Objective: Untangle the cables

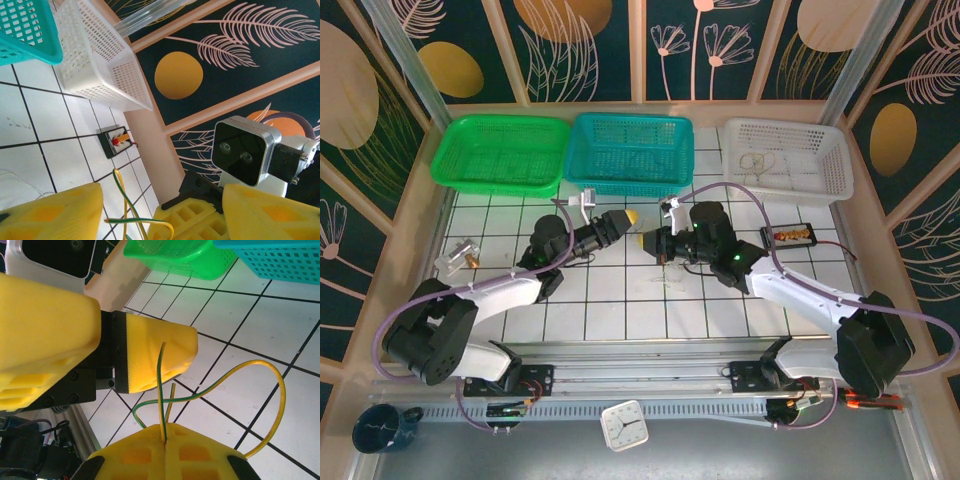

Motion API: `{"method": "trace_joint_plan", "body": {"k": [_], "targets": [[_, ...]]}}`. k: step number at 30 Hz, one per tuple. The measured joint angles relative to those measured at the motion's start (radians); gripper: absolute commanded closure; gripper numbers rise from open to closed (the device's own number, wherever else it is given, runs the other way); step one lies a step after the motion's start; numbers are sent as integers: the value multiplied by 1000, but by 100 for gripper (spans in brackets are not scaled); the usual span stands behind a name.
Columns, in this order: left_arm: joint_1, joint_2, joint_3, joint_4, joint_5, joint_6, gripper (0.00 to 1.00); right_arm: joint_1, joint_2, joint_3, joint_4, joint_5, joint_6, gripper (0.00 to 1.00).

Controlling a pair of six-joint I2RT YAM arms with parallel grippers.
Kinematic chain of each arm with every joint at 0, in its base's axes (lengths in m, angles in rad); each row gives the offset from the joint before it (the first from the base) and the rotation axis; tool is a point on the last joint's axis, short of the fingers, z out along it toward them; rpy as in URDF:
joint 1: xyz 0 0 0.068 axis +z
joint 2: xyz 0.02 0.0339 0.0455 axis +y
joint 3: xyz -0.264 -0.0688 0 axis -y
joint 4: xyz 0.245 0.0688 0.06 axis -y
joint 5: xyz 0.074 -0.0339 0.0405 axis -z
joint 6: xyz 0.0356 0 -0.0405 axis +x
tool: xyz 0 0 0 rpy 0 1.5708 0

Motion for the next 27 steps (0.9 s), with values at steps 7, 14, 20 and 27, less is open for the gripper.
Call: {"method": "trace_joint_plan", "body": {"k": [7,14,20,27], "targets": [[-16,16,1,16,-3,-10,60,-3,-6,-2,0,0,2,100],[-19,38,18,29,-17,-18,100,-3,-21,-19,7,0,2,100],[-29,39,40,21,-20,-3,100,-29,-47,-66,49,0,3,100],[-45,10,71,-97,-50,59,100,-82,-110,-183,142,-27,46,71]]}}
